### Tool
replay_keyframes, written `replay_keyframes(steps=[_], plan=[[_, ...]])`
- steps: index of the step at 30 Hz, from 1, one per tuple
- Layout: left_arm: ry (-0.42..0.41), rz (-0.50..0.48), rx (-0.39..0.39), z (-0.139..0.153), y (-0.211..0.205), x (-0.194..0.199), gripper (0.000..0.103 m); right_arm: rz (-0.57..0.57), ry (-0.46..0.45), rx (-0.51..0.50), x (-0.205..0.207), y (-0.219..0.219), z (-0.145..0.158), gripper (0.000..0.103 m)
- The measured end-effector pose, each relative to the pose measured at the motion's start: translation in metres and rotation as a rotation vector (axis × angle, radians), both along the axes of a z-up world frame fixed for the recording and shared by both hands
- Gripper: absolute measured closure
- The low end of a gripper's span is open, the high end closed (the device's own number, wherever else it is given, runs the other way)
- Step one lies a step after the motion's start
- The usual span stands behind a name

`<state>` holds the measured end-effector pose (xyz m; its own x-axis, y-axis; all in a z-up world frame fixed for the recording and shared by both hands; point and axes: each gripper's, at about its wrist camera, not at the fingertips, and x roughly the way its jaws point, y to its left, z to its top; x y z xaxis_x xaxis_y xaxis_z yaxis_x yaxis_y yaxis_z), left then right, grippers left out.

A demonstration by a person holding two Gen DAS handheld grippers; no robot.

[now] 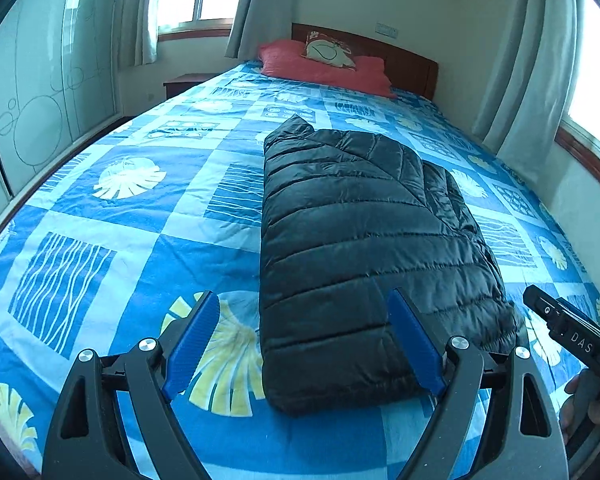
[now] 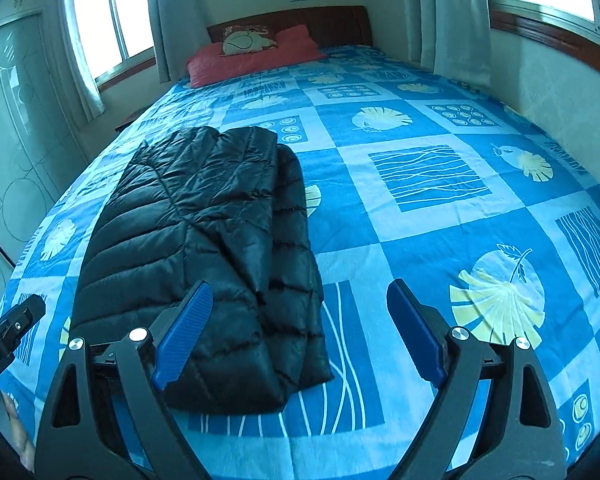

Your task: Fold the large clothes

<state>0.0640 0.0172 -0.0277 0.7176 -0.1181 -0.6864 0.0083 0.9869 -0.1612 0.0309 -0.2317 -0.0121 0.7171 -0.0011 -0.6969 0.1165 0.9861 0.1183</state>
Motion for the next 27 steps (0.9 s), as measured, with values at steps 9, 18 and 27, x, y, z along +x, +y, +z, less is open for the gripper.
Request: replay_keyframes(steps=[9,18,27], plan=[[-0.047,-0.018,0.024,0.022,-0.014,-0.028,0.018,0.051,-0.051,-0.027,-0.024,0.02,0.019,0.013],[-0.073,-0.006,0.03,0.031,-0.016,-0.042,0.018,0.086,-0.112,-0.058,-0.047,0.034,0.042,0.011],[-0.088,-0.003,0.041,0.036,-0.02,-0.05,0.018,0.098,-0.14,-0.053,-0.056,0.038,0.049,0.011]])
